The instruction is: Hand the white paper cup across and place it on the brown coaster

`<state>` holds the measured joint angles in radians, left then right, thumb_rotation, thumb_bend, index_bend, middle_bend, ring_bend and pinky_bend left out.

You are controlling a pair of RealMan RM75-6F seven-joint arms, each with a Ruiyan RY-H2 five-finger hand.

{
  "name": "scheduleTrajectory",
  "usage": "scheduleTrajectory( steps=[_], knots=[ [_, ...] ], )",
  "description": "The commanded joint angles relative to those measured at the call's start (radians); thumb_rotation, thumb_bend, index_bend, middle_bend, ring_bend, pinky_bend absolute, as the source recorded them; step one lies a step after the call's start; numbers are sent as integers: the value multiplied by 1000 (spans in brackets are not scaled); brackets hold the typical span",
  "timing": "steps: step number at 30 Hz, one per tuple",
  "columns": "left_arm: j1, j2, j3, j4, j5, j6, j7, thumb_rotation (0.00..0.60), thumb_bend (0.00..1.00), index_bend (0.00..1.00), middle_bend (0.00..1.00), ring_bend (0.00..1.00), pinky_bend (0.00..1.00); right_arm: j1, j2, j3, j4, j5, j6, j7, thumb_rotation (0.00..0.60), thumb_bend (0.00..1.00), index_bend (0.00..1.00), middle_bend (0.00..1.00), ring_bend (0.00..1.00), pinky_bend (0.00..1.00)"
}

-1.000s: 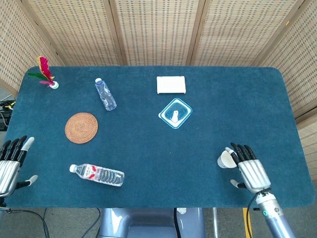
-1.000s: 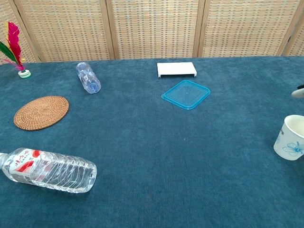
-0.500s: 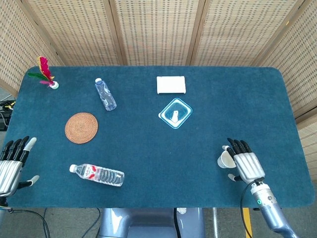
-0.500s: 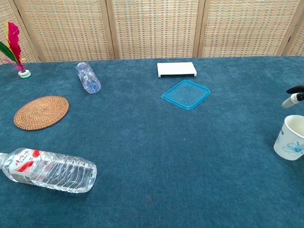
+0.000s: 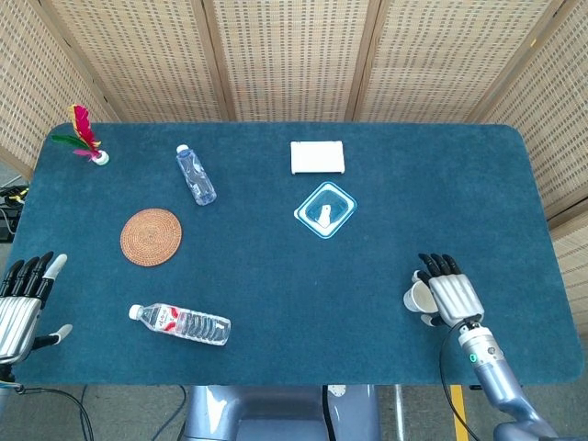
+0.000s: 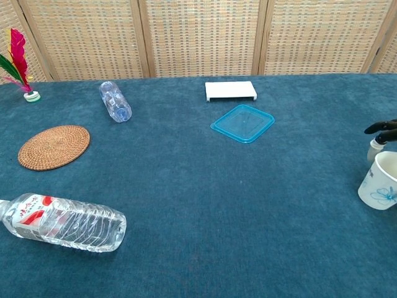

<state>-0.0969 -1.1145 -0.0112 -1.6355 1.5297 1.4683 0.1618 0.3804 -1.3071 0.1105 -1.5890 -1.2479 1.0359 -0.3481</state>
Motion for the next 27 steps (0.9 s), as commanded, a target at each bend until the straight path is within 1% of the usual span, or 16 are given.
scheduleTrajectory(
  steps=[1, 7, 15, 20, 27],
  knots=[
    [0, 0, 2, -1, 2, 0, 1, 600, 87, 0, 0, 0, 0, 6, -7, 0, 12, 4, -3, 7, 600, 84, 390, 115, 0, 2],
    [0, 1, 3, -5, 5, 0, 1, 600, 88, 0, 0, 0, 0, 13, -13, -7, 20, 5, -1, 14, 600, 84, 439, 165, 0, 3],
    [1, 4, 3, -6, 4, 1, -1, 600, 86, 0, 0, 0, 0, 26, -20, -9, 7, -4, 9, -2, 600, 84, 452, 173, 0, 4],
    [1, 4, 2, -6, 2, 2, 1, 600, 88, 0, 0, 0, 0, 54, -21, 9, -44, -12, 21, -44, 600, 83, 454, 174, 0, 4],
    [1, 7, 2, -5, 0, 0, -8, 600, 88, 0, 0, 0, 0, 120, -25, 49, -142, 18, 8, -163, 600, 83, 456, 174, 0, 4]
  ],
)
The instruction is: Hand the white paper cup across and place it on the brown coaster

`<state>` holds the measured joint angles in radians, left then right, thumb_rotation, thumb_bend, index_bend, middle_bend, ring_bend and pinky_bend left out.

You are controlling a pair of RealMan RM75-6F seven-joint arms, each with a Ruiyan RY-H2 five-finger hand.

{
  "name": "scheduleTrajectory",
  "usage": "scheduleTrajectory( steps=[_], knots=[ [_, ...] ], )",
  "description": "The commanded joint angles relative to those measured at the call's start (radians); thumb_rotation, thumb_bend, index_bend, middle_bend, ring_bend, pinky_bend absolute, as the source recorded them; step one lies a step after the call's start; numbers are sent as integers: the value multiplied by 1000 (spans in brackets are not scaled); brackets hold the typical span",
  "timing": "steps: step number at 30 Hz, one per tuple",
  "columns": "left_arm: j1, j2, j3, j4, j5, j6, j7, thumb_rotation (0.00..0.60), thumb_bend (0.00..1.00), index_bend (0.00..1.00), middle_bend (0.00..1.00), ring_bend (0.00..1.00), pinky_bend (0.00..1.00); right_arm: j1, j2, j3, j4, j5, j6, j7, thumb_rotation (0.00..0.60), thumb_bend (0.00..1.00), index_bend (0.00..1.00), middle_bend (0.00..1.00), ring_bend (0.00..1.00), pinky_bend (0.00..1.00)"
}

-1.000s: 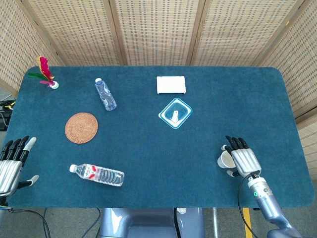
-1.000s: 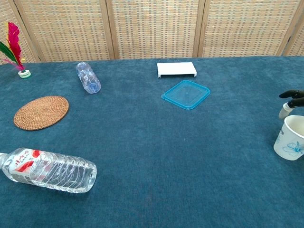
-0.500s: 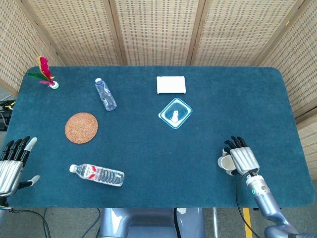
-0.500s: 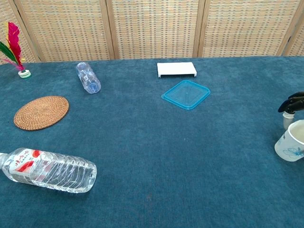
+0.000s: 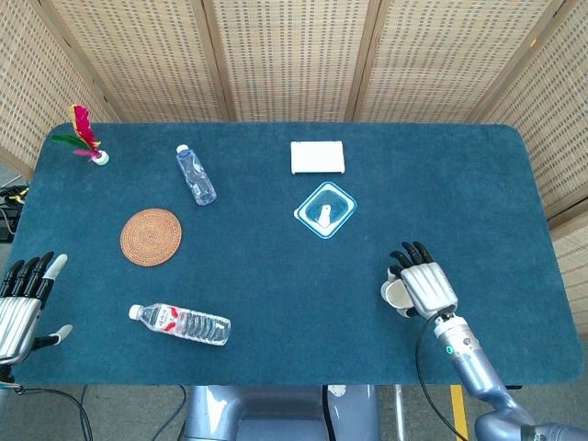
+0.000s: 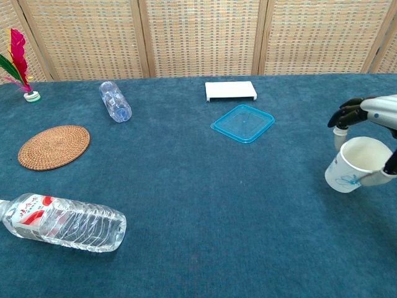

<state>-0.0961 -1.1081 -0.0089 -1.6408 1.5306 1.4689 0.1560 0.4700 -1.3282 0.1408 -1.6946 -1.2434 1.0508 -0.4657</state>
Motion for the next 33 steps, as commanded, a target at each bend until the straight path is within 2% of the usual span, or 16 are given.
scheduleTrajectory(
  steps=[1, 7, 12, 25, 33],
  knots=[
    [0, 1, -1, 1, -1, -1, -5, 600, 88, 0, 0, 0, 0, 51, -12, 28, -55, 20, -15, -74, 600, 83, 456, 174, 0, 4],
    [-5, 3, -1, 5, -6, -13, -16, 600, 87, 0, 0, 0, 0, 145, -70, 69, -106, 126, -50, -211, 600, 84, 459, 173, 0, 4],
    [-8, 6, 1, 6, -7, -20, -28, 600, 87, 0, 0, 0, 0, 241, -157, 101, -79, 235, -86, -288, 600, 84, 461, 169, 0, 5],
    [-17, 13, 1, 15, -20, -46, -66, 600, 88, 0, 0, 0, 0, 464, -376, 154, 134, 401, -157, -325, 600, 84, 465, 168, 0, 4],
    [-21, 11, -5, 31, -31, -53, -91, 600, 88, 0, 0, 0, 0, 545, -463, 157, 273, 443, -181, -303, 600, 83, 466, 169, 0, 4]
  ],
)
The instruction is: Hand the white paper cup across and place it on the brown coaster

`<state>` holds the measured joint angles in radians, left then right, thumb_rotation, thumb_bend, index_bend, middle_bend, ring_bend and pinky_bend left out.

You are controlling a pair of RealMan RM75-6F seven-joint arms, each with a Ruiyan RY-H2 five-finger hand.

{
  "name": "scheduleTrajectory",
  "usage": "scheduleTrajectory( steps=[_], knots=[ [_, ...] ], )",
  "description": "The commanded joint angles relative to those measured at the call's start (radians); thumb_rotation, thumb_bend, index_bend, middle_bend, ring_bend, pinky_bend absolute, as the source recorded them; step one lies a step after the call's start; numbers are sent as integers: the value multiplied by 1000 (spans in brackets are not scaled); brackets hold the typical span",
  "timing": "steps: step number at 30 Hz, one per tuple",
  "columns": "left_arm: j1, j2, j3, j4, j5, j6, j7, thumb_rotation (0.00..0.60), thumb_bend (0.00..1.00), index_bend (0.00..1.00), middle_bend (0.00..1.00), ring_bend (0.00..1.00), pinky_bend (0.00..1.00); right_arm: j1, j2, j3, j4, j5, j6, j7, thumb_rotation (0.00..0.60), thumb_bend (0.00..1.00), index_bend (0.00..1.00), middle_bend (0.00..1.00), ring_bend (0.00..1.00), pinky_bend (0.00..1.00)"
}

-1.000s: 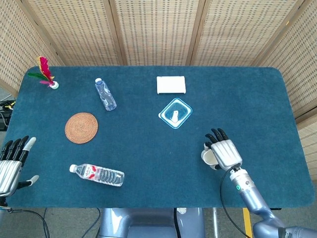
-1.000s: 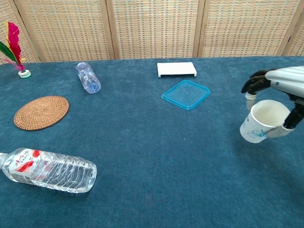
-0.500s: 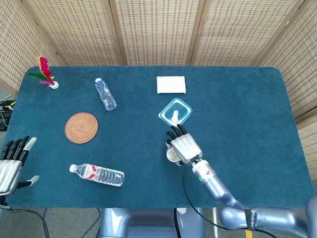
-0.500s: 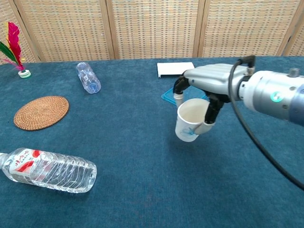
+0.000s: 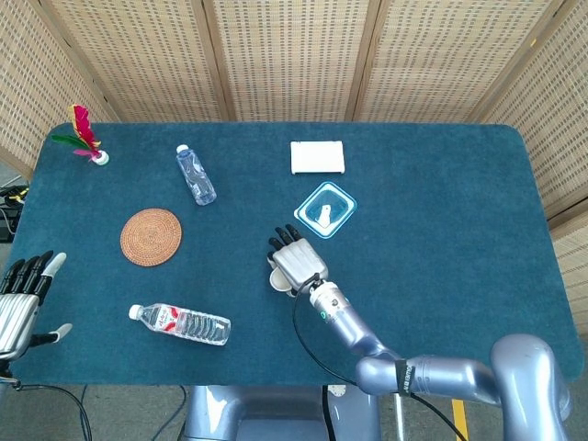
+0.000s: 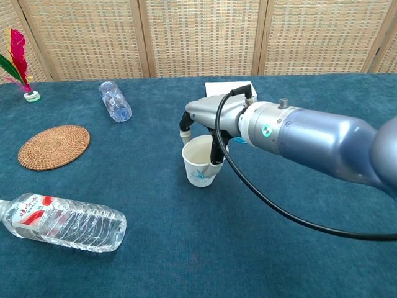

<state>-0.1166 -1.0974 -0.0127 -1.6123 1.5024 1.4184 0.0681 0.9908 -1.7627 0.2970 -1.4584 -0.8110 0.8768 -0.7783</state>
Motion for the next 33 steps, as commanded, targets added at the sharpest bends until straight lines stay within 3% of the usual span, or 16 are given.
scheduleTrajectory(
  steps=[1, 9, 13, 16, 22, 28, 33],
  knots=[
    [-1, 0, -2, 5, -6, -4, -7, 600, 88, 0, 0, 0, 0, 31, -38, 1, 50, 11, -7, 12, 600, 83, 466, 169, 0, 4],
    [-5, 2, -4, 14, -18, -15, -25, 600, 88, 0, 0, 0, 0, 76, -80, 4, 102, 4, 12, 18, 600, 83, 443, 146, 0, 4],
    [-5, 3, -3, 13, -16, -16, -26, 600, 88, 0, 0, 0, 0, 84, -73, -8, 92, 29, 27, -6, 600, 84, 273, 21, 0, 3],
    [-5, 3, -2, 11, -14, -13, -22, 600, 88, 0, 0, 0, 0, 84, -59, -23, 68, 59, 44, -38, 600, 83, 158, 0, 0, 0],
    [-5, 1, 2, 5, -7, -12, -12, 600, 88, 0, 0, 0, 0, 68, -11, -52, -5, 75, 102, -74, 600, 83, 71, 0, 0, 0],
    [-5, -2, 5, 0, -1, -10, 2, 600, 89, 0, 0, 0, 0, -9, 95, -119, -150, 17, 231, -91, 600, 83, 37, 0, 0, 0],
    [-6, -4, 9, -6, 8, -7, 13, 600, 88, 0, 0, 0, 0, -118, 208, -204, -263, -123, 363, -37, 600, 84, 28, 0, 0, 0]
  ],
)
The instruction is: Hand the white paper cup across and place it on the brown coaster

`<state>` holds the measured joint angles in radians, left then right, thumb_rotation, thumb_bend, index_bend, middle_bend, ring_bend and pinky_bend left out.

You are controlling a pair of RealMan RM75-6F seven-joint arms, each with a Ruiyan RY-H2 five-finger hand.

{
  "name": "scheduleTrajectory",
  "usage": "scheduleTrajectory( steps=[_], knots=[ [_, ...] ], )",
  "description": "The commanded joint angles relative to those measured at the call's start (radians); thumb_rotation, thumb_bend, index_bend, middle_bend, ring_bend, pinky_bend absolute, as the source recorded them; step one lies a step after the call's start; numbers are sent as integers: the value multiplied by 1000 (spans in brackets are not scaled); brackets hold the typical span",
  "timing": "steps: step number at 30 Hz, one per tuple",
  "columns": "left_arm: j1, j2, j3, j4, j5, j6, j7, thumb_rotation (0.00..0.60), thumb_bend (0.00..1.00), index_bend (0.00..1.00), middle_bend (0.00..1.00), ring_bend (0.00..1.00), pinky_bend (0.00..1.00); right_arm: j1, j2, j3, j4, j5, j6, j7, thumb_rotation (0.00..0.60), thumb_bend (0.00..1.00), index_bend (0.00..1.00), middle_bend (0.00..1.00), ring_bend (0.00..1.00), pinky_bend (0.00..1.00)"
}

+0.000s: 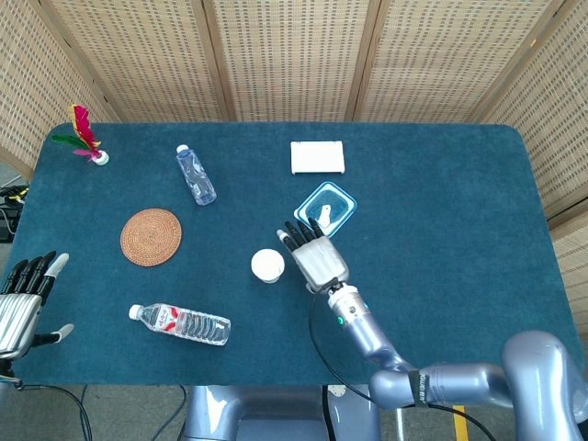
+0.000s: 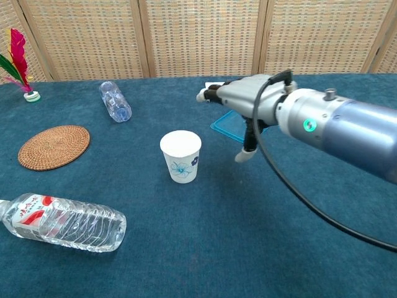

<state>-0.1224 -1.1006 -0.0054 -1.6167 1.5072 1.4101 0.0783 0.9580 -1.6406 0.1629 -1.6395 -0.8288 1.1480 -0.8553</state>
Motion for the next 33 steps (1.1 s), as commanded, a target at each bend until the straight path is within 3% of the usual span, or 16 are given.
scheduleTrajectory(
  steps=[1, 8, 12, 17, 26, 33],
  knots=[
    [0, -1, 2, -3, 5, 2, 5, 600, 87, 0, 0, 0, 0, -111, 106, -89, -96, -139, 118, 60, 600, 83, 26, 0, 0, 0],
    [-2, -7, 8, -11, 18, 3, 24, 600, 87, 0, 0, 0, 0, -292, 216, -225, -111, -337, 275, 235, 600, 84, 25, 0, 0, 0],
    [-4, -11, 13, -17, 26, 0, 38, 600, 88, 0, 0, 0, 0, -419, 245, -304, -46, -419, 354, 372, 600, 83, 25, 0, 0, 0],
    [-7, -17, 13, -23, 35, 3, 52, 600, 88, 0, 0, 0, 0, -540, 252, -355, 41, -478, 415, 487, 600, 84, 25, 0, 0, 0],
    [-27, -16, -5, -74, 16, -16, 104, 600, 89, 0, 0, 0, 0, -622, 290, -322, 75, -569, 464, 565, 600, 84, 25, 0, 0, 0],
    [-120, 36, -50, -170, 4, -120, 166, 600, 116, 0, 0, 0, 0, -650, 305, -289, 78, -591, 445, 596, 600, 83, 26, 0, 0, 0]
  ],
)
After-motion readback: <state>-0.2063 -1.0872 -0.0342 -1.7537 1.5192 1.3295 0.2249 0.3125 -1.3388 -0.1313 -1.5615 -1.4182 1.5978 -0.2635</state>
